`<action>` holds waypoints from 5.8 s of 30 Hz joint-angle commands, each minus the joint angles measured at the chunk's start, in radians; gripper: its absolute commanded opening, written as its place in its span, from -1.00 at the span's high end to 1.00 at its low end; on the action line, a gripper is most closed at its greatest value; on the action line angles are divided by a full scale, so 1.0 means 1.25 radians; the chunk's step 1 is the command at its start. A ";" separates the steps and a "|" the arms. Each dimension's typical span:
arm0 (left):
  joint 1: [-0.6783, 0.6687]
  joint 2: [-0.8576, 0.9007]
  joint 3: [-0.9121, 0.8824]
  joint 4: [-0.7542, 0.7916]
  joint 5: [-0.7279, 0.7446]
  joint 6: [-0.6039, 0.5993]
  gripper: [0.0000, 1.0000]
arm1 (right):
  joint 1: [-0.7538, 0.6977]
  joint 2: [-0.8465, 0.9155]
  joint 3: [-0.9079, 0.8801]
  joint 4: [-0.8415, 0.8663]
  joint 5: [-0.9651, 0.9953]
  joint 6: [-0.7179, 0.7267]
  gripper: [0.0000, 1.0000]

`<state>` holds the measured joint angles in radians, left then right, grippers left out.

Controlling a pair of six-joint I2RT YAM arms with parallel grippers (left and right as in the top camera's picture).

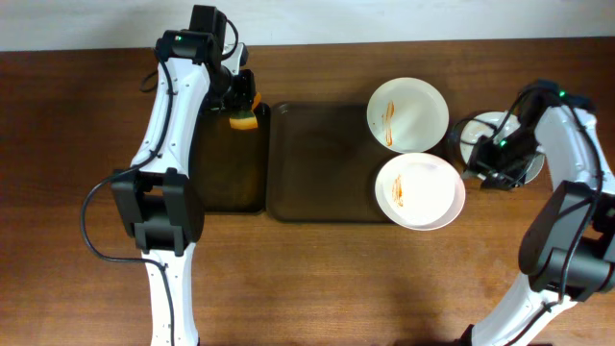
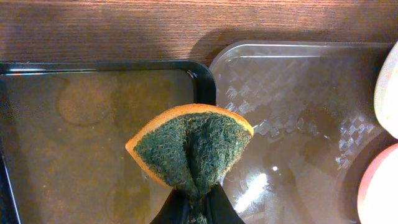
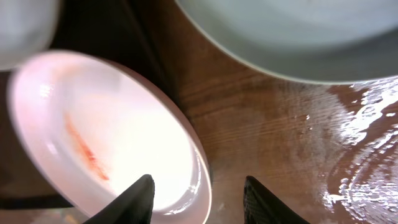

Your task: Clean dirty plates on tray and stack at the side

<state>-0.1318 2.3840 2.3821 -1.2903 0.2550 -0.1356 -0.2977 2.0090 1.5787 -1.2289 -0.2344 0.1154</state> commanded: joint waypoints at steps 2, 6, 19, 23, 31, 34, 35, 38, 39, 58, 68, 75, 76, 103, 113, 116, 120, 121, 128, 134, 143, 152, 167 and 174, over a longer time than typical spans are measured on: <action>-0.002 -0.034 0.020 0.002 0.009 -0.007 1.00 | 0.034 -0.014 -0.081 0.015 0.050 -0.012 0.27; -0.002 -0.034 0.020 0.002 0.009 -0.007 1.00 | 0.071 -0.014 -0.113 0.033 0.050 -0.008 0.83; -0.002 -0.034 0.020 0.002 0.009 -0.007 1.00 | 0.385 -0.014 -0.113 0.174 0.048 0.150 0.92; -0.003 -0.034 0.020 0.002 0.009 -0.007 1.00 | 0.469 -0.013 -0.113 0.261 0.057 0.223 0.92; -0.003 -0.034 0.020 0.002 0.009 -0.007 1.00 | 0.513 -0.009 -0.102 0.285 0.092 0.250 0.49; -0.008 -0.034 0.020 0.005 0.009 -0.007 1.00 | 0.482 -0.016 -0.056 0.208 0.090 0.243 0.46; -0.010 -0.034 0.020 0.009 0.009 -0.007 1.00 | 0.473 -0.019 -0.042 0.188 0.091 0.241 0.44; -0.020 -0.034 0.020 0.021 0.009 -0.007 1.00 | 0.452 -0.022 -0.020 0.141 0.092 0.241 0.37; -0.023 -0.034 0.020 0.024 0.009 -0.007 1.00 | 0.447 -0.019 -0.024 0.127 0.096 0.241 0.37; -0.031 -0.034 0.020 0.042 0.009 -0.006 1.00 | 0.496 -0.018 -0.191 0.446 0.090 0.151 0.92; -0.045 -0.034 0.020 0.042 0.009 0.016 1.00 | 0.475 -0.018 -0.190 0.484 0.089 0.034 0.10; -0.093 -0.034 0.019 0.033 0.009 0.114 1.00 | 0.460 -0.017 -0.193 0.422 -0.064 0.096 0.07; -0.096 -0.034 0.018 0.033 0.008 0.122 1.00 | 0.468 -0.017 -0.193 0.423 -0.060 0.108 0.11; -0.176 -0.034 -0.168 0.159 -0.042 0.218 1.00 | 0.382 0.020 -0.203 0.495 -0.035 0.160 0.92; -0.287 -0.034 -0.307 0.283 -0.121 0.040 1.00 | 0.382 0.020 -0.203 0.492 -0.037 0.160 0.92; -0.303 -0.034 -0.379 0.364 -0.121 -0.142 1.00 | 0.382 0.020 -0.203 0.492 -0.037 0.159 0.92; -0.308 -0.034 -0.490 0.487 -0.190 -0.277 1.00 | 0.382 0.020 -0.203 0.493 -0.036 0.150 0.92; -0.308 -0.034 -0.508 0.513 -0.213 -0.277 1.00 | 0.382 0.020 -0.203 0.494 -0.034 0.150 0.92; -0.310 -0.034 -0.569 0.555 -0.293 -0.277 1.00 | 0.385 0.022 -0.203 0.503 -0.024 0.141 0.92; -0.305 -0.043 -0.568 0.455 -0.088 -0.302 1.00 | 0.385 0.028 -0.203 0.505 -0.013 0.141 0.92; -0.282 -0.043 -0.568 0.492 -0.255 -0.414 1.00 | 0.385 0.045 -0.203 0.508 -0.014 0.142 0.92; -0.299 -0.043 -0.568 0.542 0.007 -0.159 1.00 | 0.395 0.045 -0.203 0.509 -0.013 0.141 0.92; -0.306 -0.043 -0.568 0.481 0.175 -0.232 1.00 | 0.400 0.045 -0.203 0.520 -0.017 0.136 0.91; -0.284 -0.043 -0.568 0.618 0.022 -0.217 1.00 | 0.400 0.045 -0.203 0.520 -0.019 0.136 0.92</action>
<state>-0.5087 2.2894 1.6901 -0.5480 0.3973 -0.4328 0.1829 2.0323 1.3312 -0.5850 -0.2604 0.3061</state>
